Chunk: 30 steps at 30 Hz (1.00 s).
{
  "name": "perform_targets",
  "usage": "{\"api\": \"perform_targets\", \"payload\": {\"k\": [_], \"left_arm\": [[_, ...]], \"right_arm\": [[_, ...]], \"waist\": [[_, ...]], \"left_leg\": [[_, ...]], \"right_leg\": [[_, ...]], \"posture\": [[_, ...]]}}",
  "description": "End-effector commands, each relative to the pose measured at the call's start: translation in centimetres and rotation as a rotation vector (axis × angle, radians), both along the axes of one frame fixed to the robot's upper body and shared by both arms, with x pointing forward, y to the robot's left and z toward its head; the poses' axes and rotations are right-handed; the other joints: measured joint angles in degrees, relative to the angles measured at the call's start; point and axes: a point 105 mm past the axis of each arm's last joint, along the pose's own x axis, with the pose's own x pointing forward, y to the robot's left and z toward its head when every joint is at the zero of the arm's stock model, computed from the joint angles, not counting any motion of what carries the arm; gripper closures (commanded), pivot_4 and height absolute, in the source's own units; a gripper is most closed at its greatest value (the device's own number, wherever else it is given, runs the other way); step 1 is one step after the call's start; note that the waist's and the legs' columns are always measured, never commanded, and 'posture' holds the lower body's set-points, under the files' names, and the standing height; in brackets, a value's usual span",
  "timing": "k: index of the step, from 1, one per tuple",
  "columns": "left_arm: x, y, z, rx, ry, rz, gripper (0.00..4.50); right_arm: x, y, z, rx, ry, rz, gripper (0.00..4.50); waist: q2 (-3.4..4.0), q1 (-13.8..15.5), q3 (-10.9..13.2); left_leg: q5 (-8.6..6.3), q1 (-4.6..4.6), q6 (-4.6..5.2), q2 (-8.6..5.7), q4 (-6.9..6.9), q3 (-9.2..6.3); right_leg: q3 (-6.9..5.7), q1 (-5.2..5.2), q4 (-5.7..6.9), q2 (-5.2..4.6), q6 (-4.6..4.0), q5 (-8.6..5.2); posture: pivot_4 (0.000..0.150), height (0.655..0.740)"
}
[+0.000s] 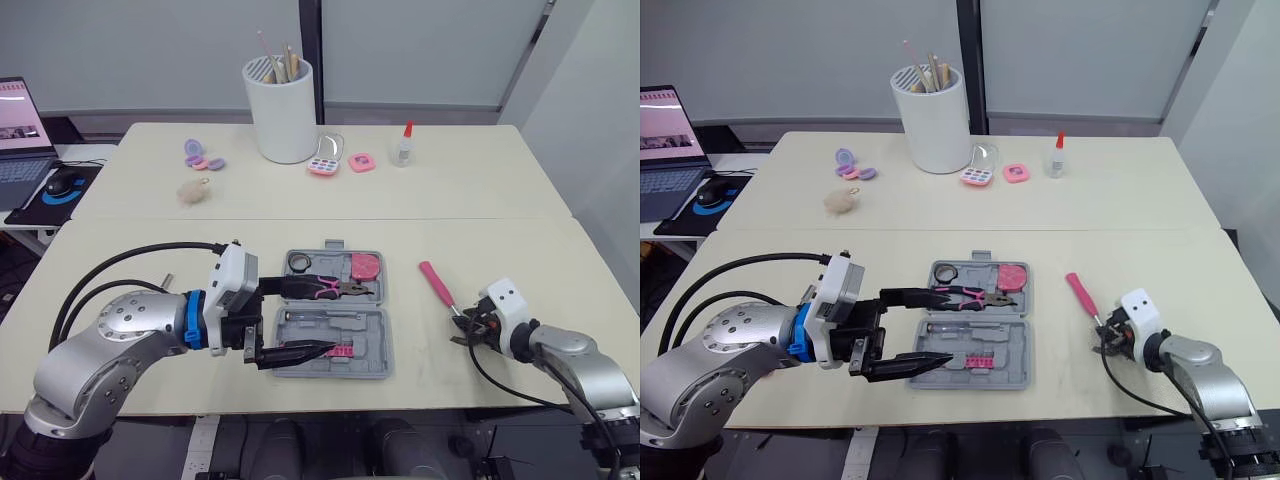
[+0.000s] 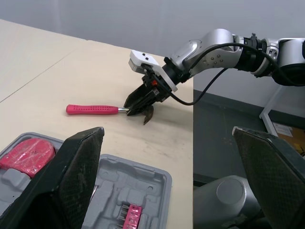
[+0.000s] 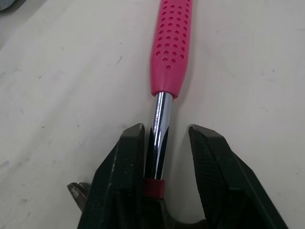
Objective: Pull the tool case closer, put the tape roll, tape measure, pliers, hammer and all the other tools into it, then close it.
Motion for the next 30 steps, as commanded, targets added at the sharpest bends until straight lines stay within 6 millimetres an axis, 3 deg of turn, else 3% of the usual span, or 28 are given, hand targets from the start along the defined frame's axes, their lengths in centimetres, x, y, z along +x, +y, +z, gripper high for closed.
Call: {"api": "perform_targets", "payload": {"k": [1,4,7,11,17,22,26,30], "left_arm": [[-0.4,-0.5,0.6,0.005,-0.045,-0.025,0.00],[-0.4,-0.4,0.6,0.003,-0.048,-0.019,0.00],[-0.2,-0.3,0.6,-0.008,-0.066,-0.003,0.00],[0.1,0.8,0.7,-0.018,-0.127,0.038,0.00],[0.2,4.7,0.7,0.057,-0.131,0.153,0.00],[-0.7,7.0,1.0,0.078,-0.121,0.177,0.00],[-1.5,8.2,0.8,0.122,-0.110,0.168,0.00],[-2.4,8.8,0.4,0.185,-0.088,0.136,0.00]], "right_arm": [[0.0,-0.6,0.3,-0.044,-0.024,0.016,3.73],[-0.1,-0.5,0.4,-0.062,-0.039,0.047,4.27],[-0.2,-0.2,0.7,-0.073,-0.058,0.074,4.30],[-0.7,1.2,2.2,-0.160,-0.125,0.245,4.30],[-2.0,5.5,6.0,-0.306,-0.147,0.614,4.30],[-1.5,8.0,9.5,-0.373,-0.172,0.738,4.30],[-2.3,10.3,10.1,-0.380,-0.139,0.850,4.30],[-2.8,14.1,9.9,-0.305,-0.141,0.910,4.30]], "waist": [[0.00,0.0,0.0],[0.00,0.0,0.0],[0.00,0.0,0.0],[0.02,0.0,0.0],[0.06,-0.6,0.0],[0.04,-0.6,0.0],[0.01,-0.3,0.0],[-0.02,-0.2,0.0]], "left_leg": [[0.00,0.00,0.00,0.00,0.00,0.00],[0.00,-0.01,0.00,0.00,0.01,0.01],[0.00,-0.01,0.00,0.00,0.01,0.00],[0.00,0.00,0.00,0.00,0.00,0.01],[0.00,0.04,0.00,0.06,0.00,0.00],[0.00,0.03,0.00,0.12,0.00,-0.02],[0.00,0.00,0.00,0.11,-0.01,-0.01],[-0.01,-0.03,0.01,0.12,-0.01,-0.01]], "right_leg": [[0.00,0.00,0.00,0.00,0.00,0.00],[0.01,0.00,0.00,-0.02,0.01,0.00],[0.00,0.01,0.00,-0.02,0.01,0.00],[0.02,0.00,0.00,-0.02,0.01,0.00],[0.02,-0.06,0.03,-0.03,0.00,0.00],[-0.02,-0.07,0.04,-0.06,-0.01,0.00],[-0.04,-0.06,0.01,-0.28,-0.01,0.00],[-0.06,-0.10,-0.02,-0.32,-0.20,0.10]], "posture": [[0.150,0.7400],[0.150,0.7400],[0.150,0.7400],[0.150,0.7400],[0.150,0.7400],[0.150,0.7400],[0.150,0.7400],[0.150,0.7400]]}}
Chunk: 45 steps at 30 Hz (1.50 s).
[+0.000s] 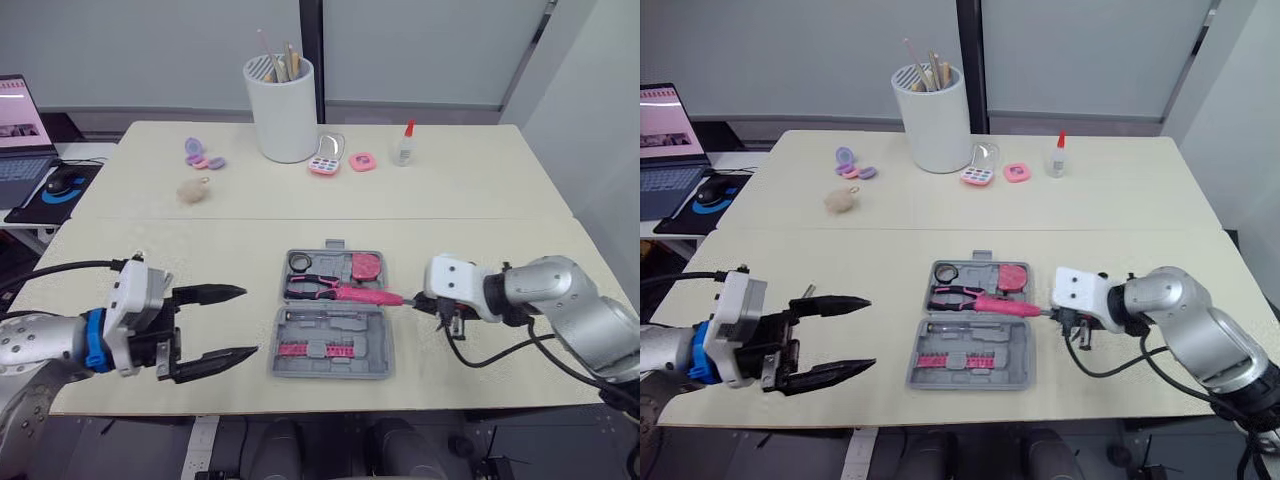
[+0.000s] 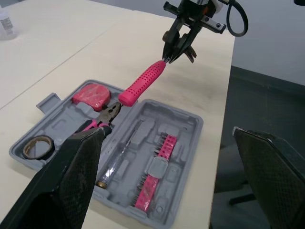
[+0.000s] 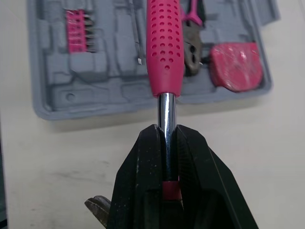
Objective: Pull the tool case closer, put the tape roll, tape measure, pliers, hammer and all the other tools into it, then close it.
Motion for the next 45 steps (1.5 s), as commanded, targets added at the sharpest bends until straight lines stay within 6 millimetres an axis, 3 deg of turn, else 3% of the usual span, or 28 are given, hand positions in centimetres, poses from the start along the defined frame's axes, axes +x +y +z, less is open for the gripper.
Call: {"api": "perform_targets", "payload": {"k": [1,9,19,29,45], "left_arm": [[-0.5,0.3,0.9,0.059,-0.043,-0.035,0.00],[-0.4,2.6,0.6,0.146,-0.006,-0.017,0.00],[-0.7,3.0,0.4,0.217,0.011,-0.067,0.00],[-1.0,2.2,0.4,0.224,0.008,-0.086,0.00],[-0.8,2.7,0.3,0.231,0.019,-0.072,0.00]], "right_arm": [[-0.8,2.8,0.2,0.023,-0.002,0.071,4.30],[-0.6,5.2,-1.7,-0.058,-0.005,0.123,4.30],[0.6,7.6,-2.5,-0.092,-0.065,0.125,4.30],[1.0,8.3,-3.9,-0.116,-0.083,0.127,4.30],[0.4,8.9,-5.6,-0.130,-0.048,0.152,4.30]], "waist": [[0.02,0.0,0.0],[0.01,0.1,0.0],[0.00,0.0,0.0],[-0.01,0.0,0.0],[-0.01,-0.1,0.0]], "left_leg": [[0.00,0.00,0.00,-0.01,-0.01,0.01],[0.00,-0.02,0.00,-0.03,0.00,0.03],[0.00,-0.03,0.00,0.00,-0.02,0.03],[0.00,-0.04,0.00,0.00,-0.02,0.01],[0.00,-0.04,0.00,0.01,-0.02,0.01]], "right_leg": [[0.01,-0.02,0.02,0.00,0.00,0.00],[-0.02,-0.06,0.03,-0.04,-0.04,0.02],[-0.03,-0.10,0.04,-0.03,-0.09,0.04],[-0.05,-0.10,0.06,-0.03,-0.10,0.04],[-0.05,-0.11,0.07,-0.01,-0.10,0.04]], "posture": [[0.150,0.7400],[0.150,0.7400],[0.150,0.7400],[0.150,0.7400],[0.150,0.7400]]}}
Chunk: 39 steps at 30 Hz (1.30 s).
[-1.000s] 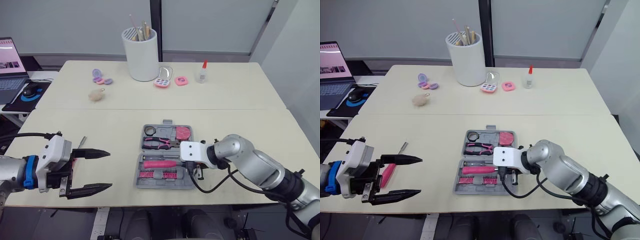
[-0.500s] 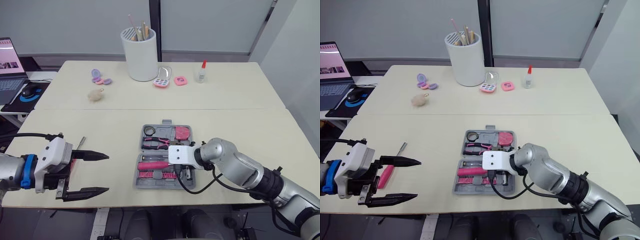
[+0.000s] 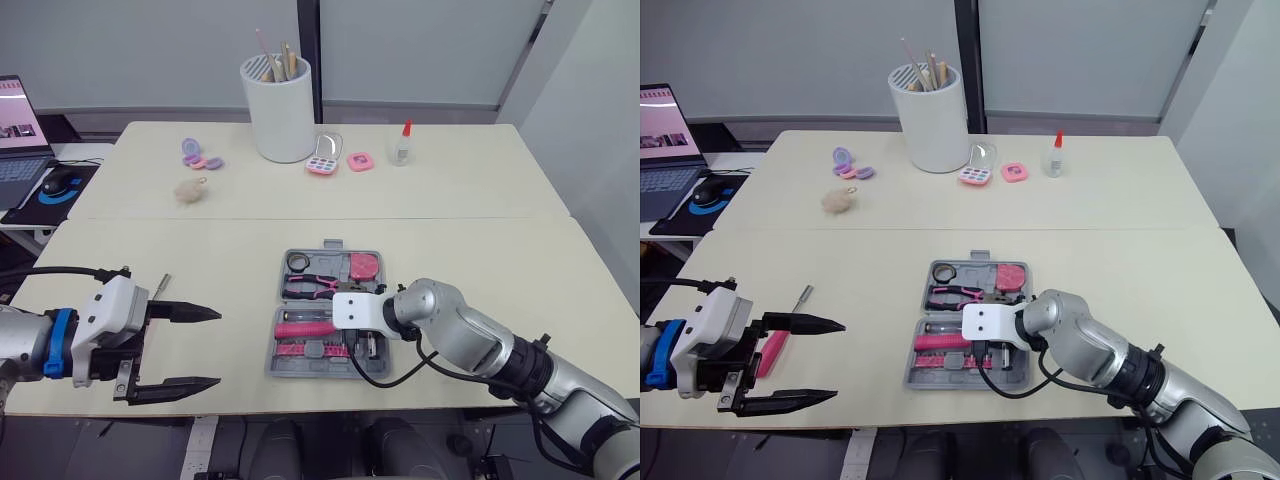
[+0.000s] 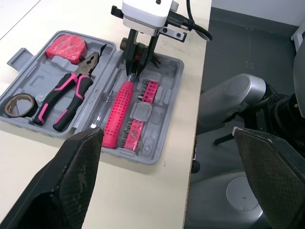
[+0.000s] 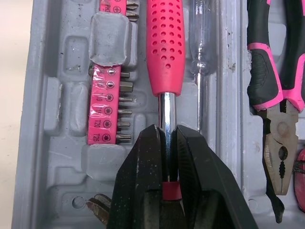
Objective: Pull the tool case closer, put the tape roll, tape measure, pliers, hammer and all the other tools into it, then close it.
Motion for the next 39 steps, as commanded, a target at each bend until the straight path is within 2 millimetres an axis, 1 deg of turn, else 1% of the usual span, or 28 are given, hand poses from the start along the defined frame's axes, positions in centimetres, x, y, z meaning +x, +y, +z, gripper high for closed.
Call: {"api": "perform_targets", "payload": {"k": [1,16,18,19,22,24,27,28,31,32,33,35,37,39], "left_arm": [[0.1,0.2,0.6,0.017,-0.027,0.003,0.00],[0.0,0.1,0.1,0.011,-0.025,0.011,0.00],[0.0,0.1,0.0,0.009,-0.023,0.012,0.00],[-0.1,0.1,-0.1,0.008,-0.023,0.012,0.00],[0.0,0.0,-0.1,0.006,-0.026,0.014,0.00],[0.1,0.0,-0.2,0.004,-0.029,0.014,0.00],[0.4,-0.2,-0.3,-0.001,-0.036,0.010,0.00],[0.4,-0.2,-0.4,-0.002,-0.038,0.007,0.00],[0.8,-0.5,-0.5,-0.009,-0.049,0.002,0.00],[0.9,-0.5,-0.5,-0.011,-0.053,0.001,0.00],[1.1,-0.6,-0.6,-0.013,-0.057,0.001,0.00],[1.2,-0.7,-0.6,-0.016,-0.060,0.000,0.00],[1.2,-0.7,-0.7,-0.019,-0.061,-0.001,0.00],[1.2,-0.8,-0.8,-0.021,-0.060,0.000,0.00]], "right_arm": [[-0.5,0.7,0.3,0.017,-0.017,0.034,4.30],[-0.4,0.7,-0.3,0.017,-0.010,0.022,4.30],[-0.5,0.6,-0.2,0.026,0.011,0.021,3.59],[-0.5,0.6,0.0,0.033,0.008,0.018,3.48],[-0.3,0.8,1.0,0.078,0.004,0.010,2.80],[-0.1,0.9,2.1,0.138,0.006,0.021,2.80],[0.1,1.3,3.9,0.271,-0.008,0.088,2.80],[-0.1,1.4,4.3,0.306,-0.023,0.139,2.80],[-0.5,1.4,4.4,0.402,-0.001,0.198,2.80],[-0.3,1.4,4.2,0.424,0.005,0.193,2.80],[-0.1,1.4,3.9,0.446,0.000,0.192,3.16],[0.1,1.4,3.3,0.463,-0.002,0.194,3.52],[0.4,1.6,2.9,0.484,-0.007,0.189,4.05],[0.4,1.8,2.2,0.493,-0.001,0.184,4.47]], "waist": [[0.00,0.0,0.0],[-0.06,-0.3,0.0],[-0.06,-0.4,0.0],[-0.06,-0.5,0.0],[-0.06,-0.5,0.0],[-0.06,-0.6,0.0],[-0.07,-0.5,0.0],[-0.07,-0.5,0.0],[-0.08,-0.5,0.0],[-0.09,-0.5,-0.1],[-0.09,-0.5,-0.1],[-0.09,-0.7,-0.1],[-0.09,-0.9,-0.1],[-0.09,-1.0,-0.1]], "left_leg": [[0.00,0.00,0.00,0.00,0.00,0.00],[0.00,0.02,0.00,0.03,0.00,0.00],[0.00,0.02,0.00,0.03,0.00,0.00],[0.00,0.02,0.00,0.03,0.00,0.00],[0.00,0.02,0.00,0.02,0.00,-0.01],[0.00,0.02,0.00,0.02,0.00,-0.01],[0.00,0.02,0.00,0.00,0.00,-0.01],[0.00,0.01,0.00,0.00,0.00,-0.01],[0.00,0.01,0.00,-0.01,-0.02,-0.02],[0.00,0.01,0.00,0.00,-0.02,-0.02],[0.00,0.02,0.00,-0.01,-0.01,-0.02],[0.00,0.02,0.00,-0.01,0.00,-0.01],[0.00,0.02,0.00,0.00,0.00,0.00],[0.00,0.02,0.00,0.00,0.00,0.00]], "right_leg": [[0.00,0.00,0.00,0.00,0.00,0.00],[0.00,0.00,0.01,0.02,0.00,0.00],[0.00,0.01,0.02,0.02,0.00,0.00],[0.00,0.01,0.02,0.02,0.00,0.00],[0.00,0.01,0.02,0.01,0.00,0.00],[0.00,0.01,0.03,0.01,0.00,0.00],[0.00,0.03,0.01,0.00,0.01,0.00],[-0.01,0.03,0.01,0.00,0.01,0.00],[-0.03,0.04,0.00,0.01,0.01,0.00],[-0.02,0.04,0.00,0.01,0.01,0.00],[-0.02,0.05,0.01,0.01,0.01,0.00],[-0.01,0.04,0.03,0.02,0.00,0.00],[0.00,0.05,0.04,0.02,0.00,0.00],[0.00,0.04,0.04,0.02,0.00,0.01]], "posture": [[0.150,0.7400],[0.150,0.7400],[0.150,0.7400],[0.150,0.7400],[0.150,0.7400],[0.150,0.7400],[0.150,0.7400],[0.150,0.7400],[0.150,0.7400],[0.150,0.7400],[0.150,0.7400],[0.150,0.7400],[0.150,0.7400],[0.150,0.7400]]}}
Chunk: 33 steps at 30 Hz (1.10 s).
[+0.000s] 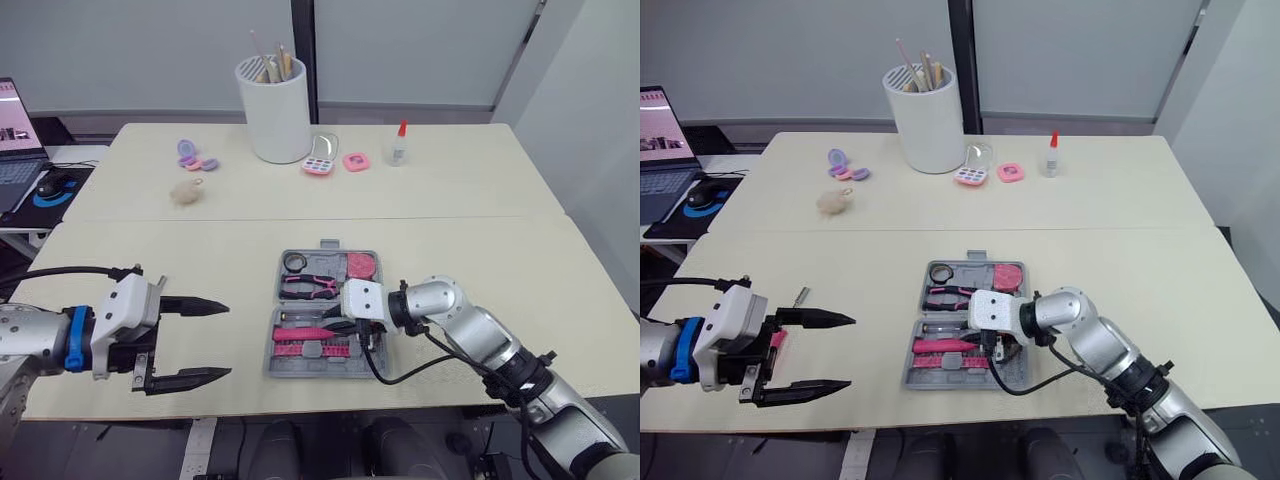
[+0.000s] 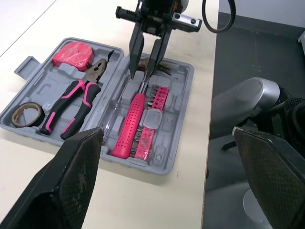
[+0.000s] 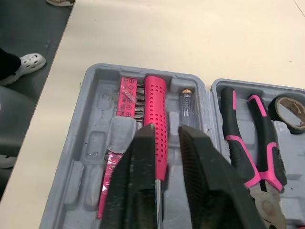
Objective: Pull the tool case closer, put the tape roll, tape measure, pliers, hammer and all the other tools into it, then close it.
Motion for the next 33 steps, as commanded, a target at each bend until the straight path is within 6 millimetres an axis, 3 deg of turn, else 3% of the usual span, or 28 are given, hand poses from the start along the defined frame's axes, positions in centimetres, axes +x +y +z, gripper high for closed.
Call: {"api": "perform_targets", "payload": {"k": [1,11,23,27,32,33], "left_arm": [[0.0,-0.2,0.1,0.002,-0.028,-0.006,0.00],[0.1,-0.2,0.1,0.002,-0.027,-0.005,0.00],[0.4,-0.3,0.1,-0.003,-0.033,0.006,0.00],[0.3,-0.2,0.0,-0.005,-0.035,0.014,0.00],[0.9,0.8,0.7,-0.047,-0.042,0.086,0.00],[1.1,1.4,0.9,-0.065,-0.029,0.121,0.00]], "right_arm": [[0.2,0.3,0.1,0.048,-0.033,0.001,4.47],[0.5,0.3,-3.2,-0.067,-0.041,-0.020,4.47],[0.5,-1.2,-6.4,-0.246,-0.045,-0.008,4.47],[0.5,-0.7,-5.1,-0.168,-0.032,-0.022,4.47],[1.3,-0.8,-0.3,0.017,-0.057,-0.059,4.47],[1.3,-1.4,1.1,0.059,-0.049,-0.069,4.29]], "waist": [[0.00,0.0,0.0],[0.00,0.0,0.0],[-0.11,-0.1,-0.1],[-0.19,-0.1,-0.1],[-0.17,0.0,-0.1],[-0.18,0.0,-0.1]], "left_leg": [[0.00,0.00,0.00,0.00,0.00,-0.01],[0.00,0.01,0.00,0.00,0.00,-0.03],[0.00,0.10,0.00,0.00,-0.01,-0.02],[0.00,0.13,0.00,0.01,0.00,-0.02],[0.00,0.06,0.00,0.00,0.00,-0.03],[0.00,0.05,0.00,0.00,0.00,-0.01]], "right_leg": [[-0.01,0.00,0.00,0.00,0.00,0.00],[-0.02,0.00,0.01,0.01,0.00,0.00],[-0.01,0.06,0.03,0.01,0.00,0.00],[0.00,0.08,0.03,0.01,0.00,0.00],[-0.01,0.06,0.04,0.00,-0.01,0.00],[0.00,0.04,0.03,0.00,0.00,0.00]], "posture": [[0.150,0.7400],[0.150,0.7400],[0.150,0.7400],[0.150,0.7400],[0.150,0.7400],[0.150,0.7400]]}}
